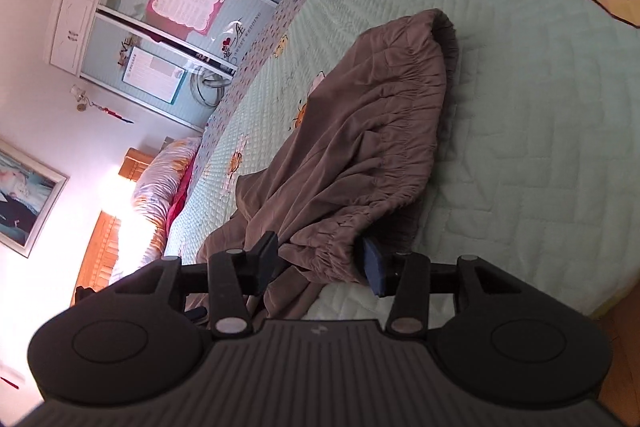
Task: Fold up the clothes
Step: 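Lower the cuffs with the right gripper onto the folded trousers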
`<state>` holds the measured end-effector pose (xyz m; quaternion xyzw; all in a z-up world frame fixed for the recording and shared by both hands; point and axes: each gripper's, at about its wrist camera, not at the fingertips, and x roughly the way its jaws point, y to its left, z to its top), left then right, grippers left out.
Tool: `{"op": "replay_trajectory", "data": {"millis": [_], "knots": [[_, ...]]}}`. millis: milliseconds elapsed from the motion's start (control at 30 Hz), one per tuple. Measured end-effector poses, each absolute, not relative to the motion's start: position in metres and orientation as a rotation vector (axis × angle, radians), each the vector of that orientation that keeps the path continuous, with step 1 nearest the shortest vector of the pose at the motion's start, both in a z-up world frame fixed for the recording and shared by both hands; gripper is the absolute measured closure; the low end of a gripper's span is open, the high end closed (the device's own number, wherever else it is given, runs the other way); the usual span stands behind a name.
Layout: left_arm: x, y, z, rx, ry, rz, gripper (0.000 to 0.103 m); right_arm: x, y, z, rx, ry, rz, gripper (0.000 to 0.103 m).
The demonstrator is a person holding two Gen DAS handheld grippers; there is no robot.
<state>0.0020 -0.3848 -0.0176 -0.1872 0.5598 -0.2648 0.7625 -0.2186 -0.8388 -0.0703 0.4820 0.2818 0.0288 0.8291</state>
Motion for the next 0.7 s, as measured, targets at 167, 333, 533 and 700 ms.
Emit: {"op": "replay_trajectory", "data": {"millis": [167, 333, 533, 700], "knots": [[-0.007, -0.381, -0.016, -0.393, 1.223, -0.592, 0.043, -0.191, -0.815, -0.069, 0.866, 0.666, 0.107, 0.067], [-0.026, -0.368, -0.019, -0.350, 1.231, -0.616, 0.043, -0.184, -0.789, -0.060, 0.676, 0.701, 0.160, 0.094], [-0.049, -0.358, -0.017, -0.396, 1.216, -0.751, 0.042, -0.207, -0.837, -0.022, 0.989, 0.440, 0.244, 0.096], [-0.058, -0.364, -0.030, -0.483, 1.222, -0.779, 0.035, -0.212, -0.860, 0.012, 1.057, 0.306, 0.276, 0.096]]}}
